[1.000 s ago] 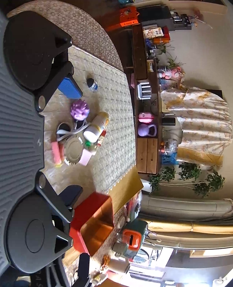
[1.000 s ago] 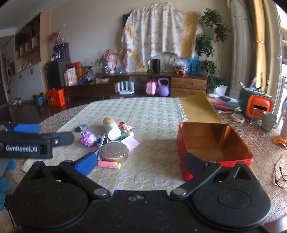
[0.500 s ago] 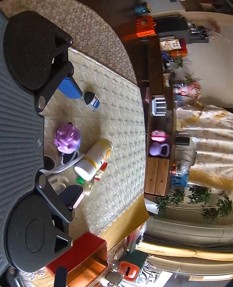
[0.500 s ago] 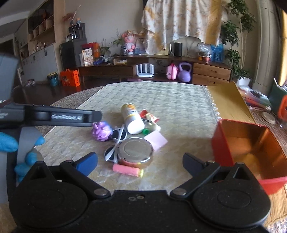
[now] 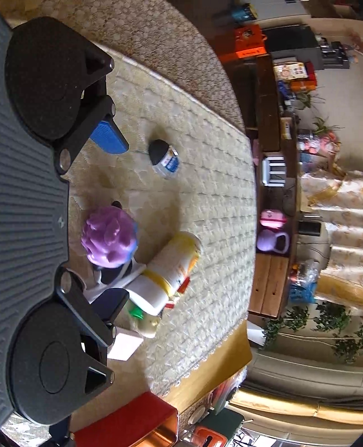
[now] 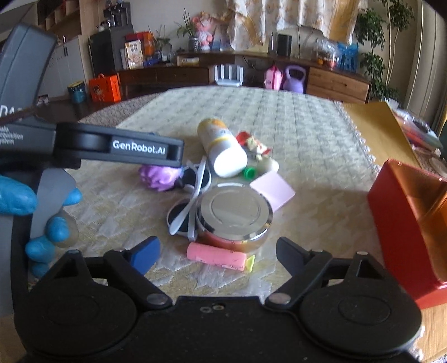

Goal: Organize rigid objects
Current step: 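Grasp the purple plush ball with the left tool while the right tool grasps the pink eraser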

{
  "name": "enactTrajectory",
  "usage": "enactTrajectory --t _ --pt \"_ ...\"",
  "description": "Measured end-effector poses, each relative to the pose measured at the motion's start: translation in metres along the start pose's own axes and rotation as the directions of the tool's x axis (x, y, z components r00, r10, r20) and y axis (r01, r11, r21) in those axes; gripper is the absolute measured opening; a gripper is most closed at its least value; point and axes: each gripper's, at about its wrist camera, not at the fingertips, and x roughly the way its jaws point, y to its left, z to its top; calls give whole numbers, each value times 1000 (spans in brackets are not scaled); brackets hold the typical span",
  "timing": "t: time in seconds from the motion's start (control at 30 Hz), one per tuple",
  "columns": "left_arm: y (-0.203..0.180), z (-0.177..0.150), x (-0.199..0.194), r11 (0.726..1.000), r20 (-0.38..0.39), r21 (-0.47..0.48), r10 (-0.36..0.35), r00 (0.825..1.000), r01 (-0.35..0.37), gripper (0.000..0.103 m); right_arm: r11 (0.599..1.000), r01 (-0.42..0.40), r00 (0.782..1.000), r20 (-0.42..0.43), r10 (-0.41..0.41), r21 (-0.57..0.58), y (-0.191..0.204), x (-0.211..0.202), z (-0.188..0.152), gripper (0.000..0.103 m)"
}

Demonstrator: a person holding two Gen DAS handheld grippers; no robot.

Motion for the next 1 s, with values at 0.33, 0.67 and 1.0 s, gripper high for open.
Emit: enactTrajectory --t 0.33,0.67,1.0 --pt "6 -7 20 999 -38 -37 -2 999 1 97 997 -6 998 -54 11 82 -2 13 -2 78" --pt "5 -6 26 997 -55 -46 -71 996 68 64 994 7 998 -64 -1 108 -3 13 -3 63" --pt "-2 -5 20 999 -56 -16 -48 997 47 54 993 11 999 -48 -6 114 -11 2 -3 59"
